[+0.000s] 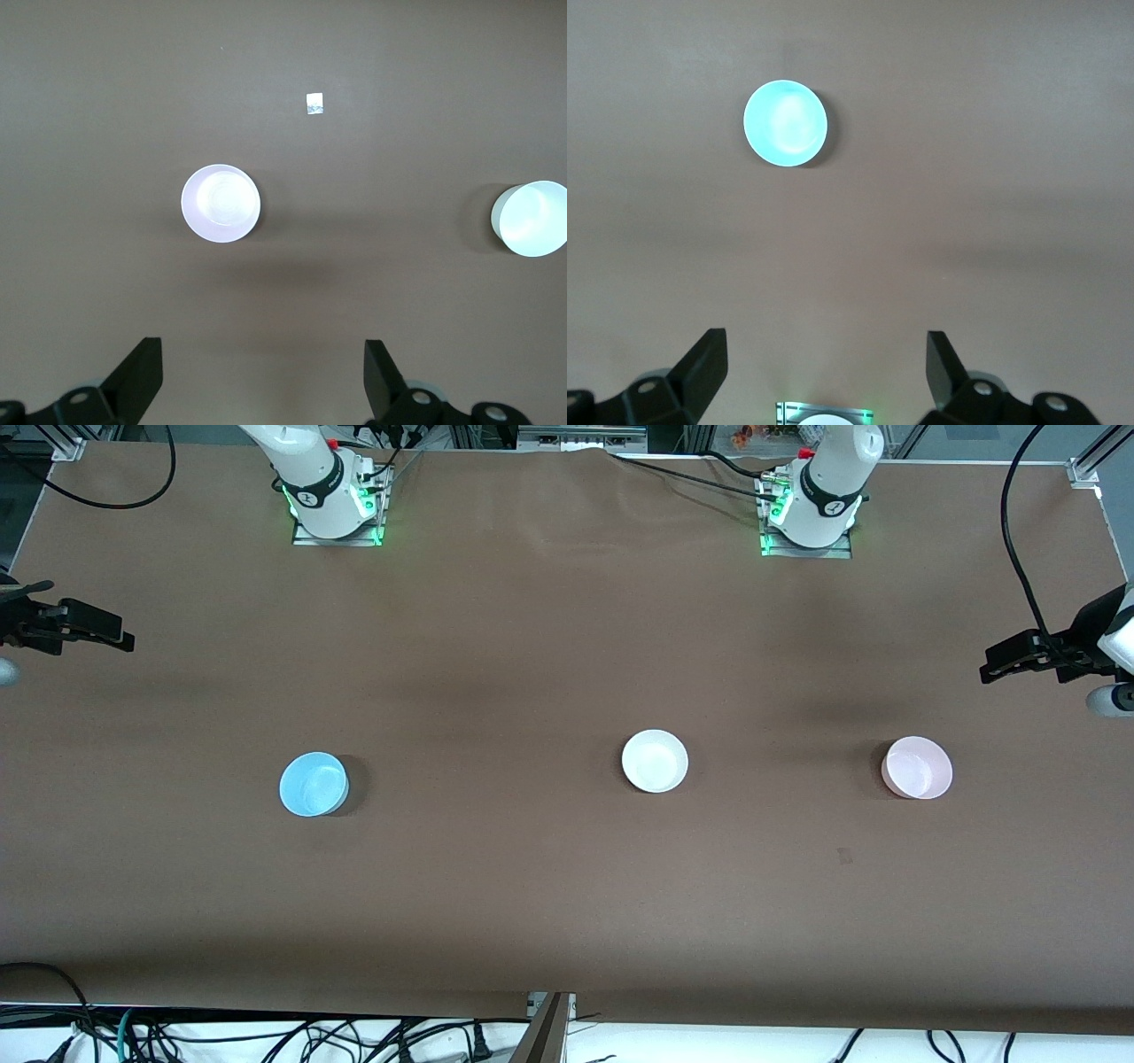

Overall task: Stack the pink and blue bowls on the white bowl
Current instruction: 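Move the left gripper down toward the pale pink bowl, then grasp the pink bowl rim with the left gripper and lift it, then carry the pink bowl over the white bowl and lower it inside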

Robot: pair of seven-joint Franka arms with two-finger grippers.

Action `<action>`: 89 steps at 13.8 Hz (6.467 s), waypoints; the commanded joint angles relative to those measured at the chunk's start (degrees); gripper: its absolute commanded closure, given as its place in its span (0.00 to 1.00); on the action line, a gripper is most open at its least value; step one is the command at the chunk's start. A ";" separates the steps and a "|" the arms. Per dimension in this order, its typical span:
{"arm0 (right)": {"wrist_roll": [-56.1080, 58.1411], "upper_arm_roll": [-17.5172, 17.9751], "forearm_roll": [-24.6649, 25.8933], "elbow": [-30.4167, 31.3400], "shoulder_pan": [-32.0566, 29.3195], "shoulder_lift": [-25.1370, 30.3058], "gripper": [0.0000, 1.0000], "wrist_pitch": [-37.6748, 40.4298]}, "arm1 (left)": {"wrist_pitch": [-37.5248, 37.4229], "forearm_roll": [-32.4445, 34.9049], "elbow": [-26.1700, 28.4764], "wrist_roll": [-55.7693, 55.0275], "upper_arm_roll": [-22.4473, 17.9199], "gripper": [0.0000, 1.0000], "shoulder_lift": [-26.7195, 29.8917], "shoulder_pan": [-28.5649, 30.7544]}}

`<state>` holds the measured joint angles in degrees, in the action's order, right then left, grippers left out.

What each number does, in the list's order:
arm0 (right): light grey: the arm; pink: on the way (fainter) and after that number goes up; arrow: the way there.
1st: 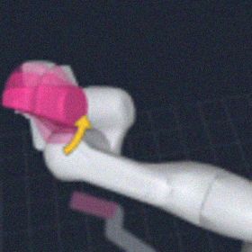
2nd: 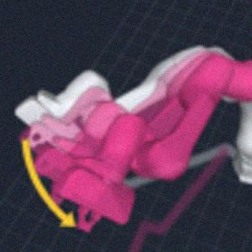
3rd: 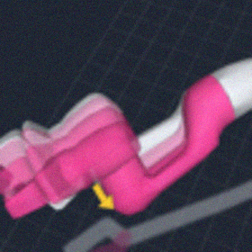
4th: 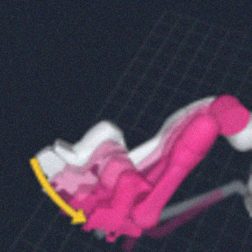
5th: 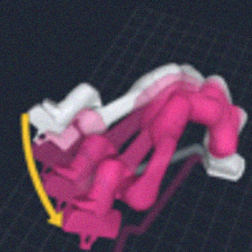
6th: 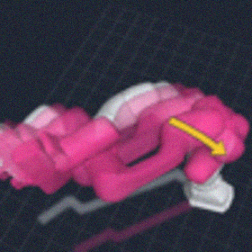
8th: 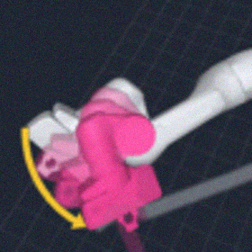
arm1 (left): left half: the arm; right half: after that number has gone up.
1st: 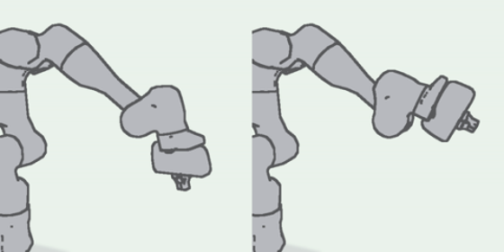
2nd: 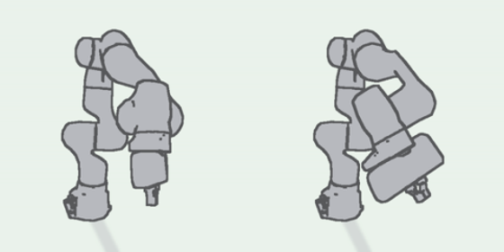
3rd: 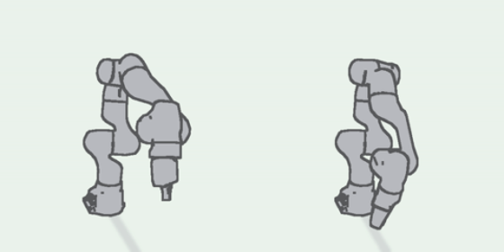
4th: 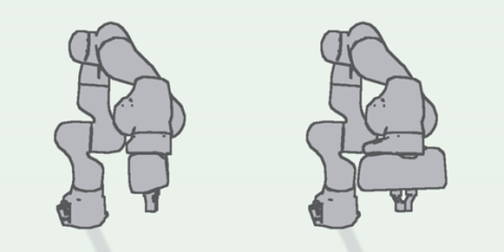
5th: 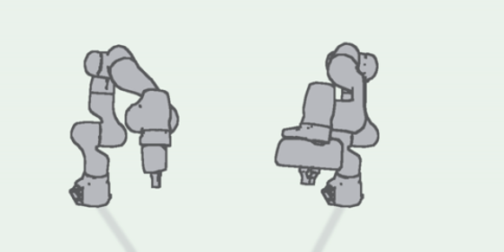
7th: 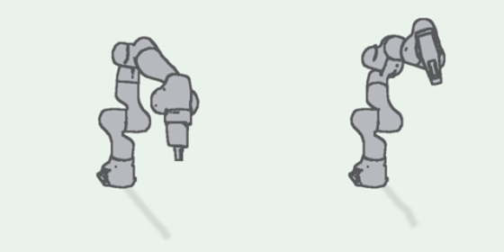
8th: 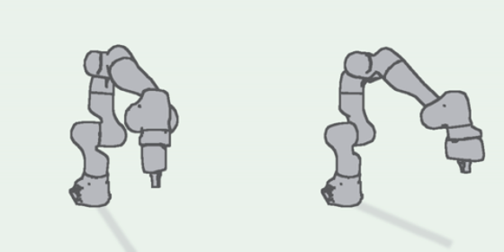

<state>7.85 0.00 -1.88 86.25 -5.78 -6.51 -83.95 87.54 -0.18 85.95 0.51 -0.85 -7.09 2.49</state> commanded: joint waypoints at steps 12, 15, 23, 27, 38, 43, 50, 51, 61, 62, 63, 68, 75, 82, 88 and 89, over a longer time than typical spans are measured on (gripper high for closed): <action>-4.77 0.62 0.47 -1.35 -0.02 -0.52 0.01 0.54 | 0.00 -6.67 1.06 12.84 -12.76 0.00 -3.01 1.20; -4.86 0.62 0.39 -1.26 -0.02 -0.52 0.01 0.37 | 3.76 -6.94 3.60 19.85 -13.39 0.00 -5.55 4.00; -4.77 0.62 0.47 -1.26 -0.02 -0.52 0.01 0.37 | 21.32 -14.67 12.64 26.90 -13.56 0.00 -14.70 7.79; -5.04 0.62 0.56 -1.26 -0.11 -0.52 0.01 0.28 | 34.95 -21.77 19.68 34.19 -13.56 0.00 -18.12 7.79; -5.13 0.62 0.56 -1.26 -0.11 -0.61 0.01 0.10 | 45.18 -31.81 25.67 44.04 -13.48 0.22 -24.02 6.91; -5.13 0.53 0.56 -1.26 -0.11 -0.61 0.01 0.10 | 45.09 -33.31 25.76 44.75 -13.39 0.77 -24.64 6.74; -5.04 0.62 0.47 -1.26 -0.11 -0.61 0.01 0.10 | 43.60 -33.31 24.79 43.53 -13.39 1.00 -23.85 5.95; -5.04 0.53 0.47 -1.26 -0.11 -0.70 0.01 0.10 | 42.38 -33.31 24.27 42.48 -13.21 1.00 -23.24 5.42; -4.78 0.53 0.21 -1.26 -0.20 -0.61 0.01 0.10 | 42.01 -32.25 22.15 17.01 1.45 1.00 -19.28 -4.59; -4.77 0.53 0.21 -1.26 -0.20 -0.61 0.01 0.19 | 42.36 -31.99 22.07 13.41 3.47 1.00 -19.28 -4.86; -4.77 0.53 0.21 -1.26 -0.20 -0.61 0.01 0.11 | 43.15 -29.90 21.72 9.11 5.92 1.00 -19.45 -5.39; -4.42 0.53 0.21 -1.26 -0.20 -0.70 0.01 0.28 | 45.61 -21.09 21.01 -6.74 13.33 1.00 -20.77 -7.76; -4.42 0.44 0.12 -1.26 -0.29 -0.61 0.01 0.28 | 48.52 -17.67 21.71 -8.51 15.26 1.00 -22.53 -10.05; -4.60 0.44 0.04 -1.26 -0.20 -0.61 0.01 0.19 | 50.54 -17.58 21.45 -11.06 15.35 1.00 -24.28 -11.37; -4.69 0.44 0.04 -1.26 -0.20 -0.61 0.01 0.28 | 50.62 -16.79 21.45 -11.41 15.35 1.00 -24.90 -12.16; -4.69 0.44 0.04 -1.26 -0.20 -0.61 0.01 0.28 | 50.63 -14.61 21.28 -12.71 15.35 1.00 -25.25 -12.16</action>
<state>3.59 0.22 -1.88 86.19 -5.75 -6.72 -84.13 137.58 -18.42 108.04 -9.66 14.47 -31.41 -9.36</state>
